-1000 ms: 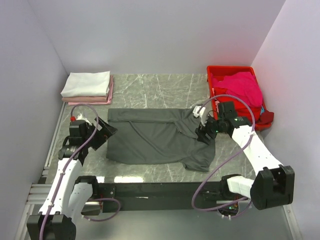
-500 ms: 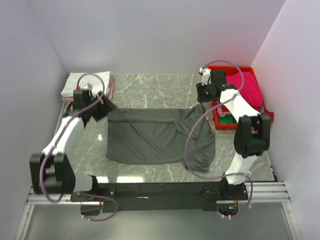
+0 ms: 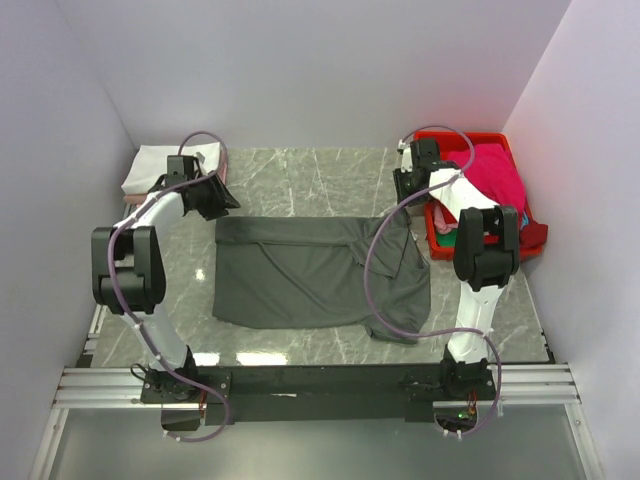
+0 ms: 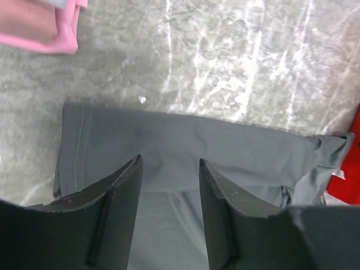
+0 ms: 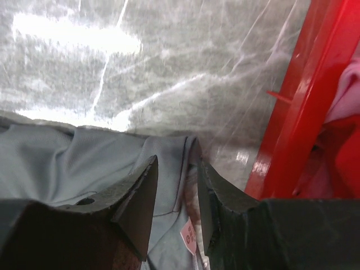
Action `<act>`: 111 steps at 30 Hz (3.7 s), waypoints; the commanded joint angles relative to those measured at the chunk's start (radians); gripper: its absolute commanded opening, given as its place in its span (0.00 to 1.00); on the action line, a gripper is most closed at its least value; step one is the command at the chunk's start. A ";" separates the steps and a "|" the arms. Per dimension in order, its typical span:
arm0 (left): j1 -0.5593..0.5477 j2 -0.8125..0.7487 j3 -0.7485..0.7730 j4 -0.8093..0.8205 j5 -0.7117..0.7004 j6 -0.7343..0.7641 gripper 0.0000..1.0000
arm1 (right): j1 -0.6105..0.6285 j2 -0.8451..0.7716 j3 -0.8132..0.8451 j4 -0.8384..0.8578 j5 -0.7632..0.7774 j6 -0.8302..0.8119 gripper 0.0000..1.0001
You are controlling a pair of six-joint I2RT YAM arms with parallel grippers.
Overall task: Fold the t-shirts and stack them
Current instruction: Fold the tshirt
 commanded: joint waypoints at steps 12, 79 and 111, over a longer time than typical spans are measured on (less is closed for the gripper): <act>-0.015 0.121 0.093 -0.044 -0.113 0.059 0.44 | -0.015 0.022 0.077 -0.013 -0.012 0.021 0.42; 0.018 0.214 0.097 -0.139 -0.247 0.072 0.39 | -0.021 -0.042 -0.013 0.030 0.134 -0.021 0.00; 0.026 -0.343 -0.122 0.002 -0.130 0.047 0.67 | 0.025 -0.373 -0.074 -0.359 -0.766 -0.667 0.58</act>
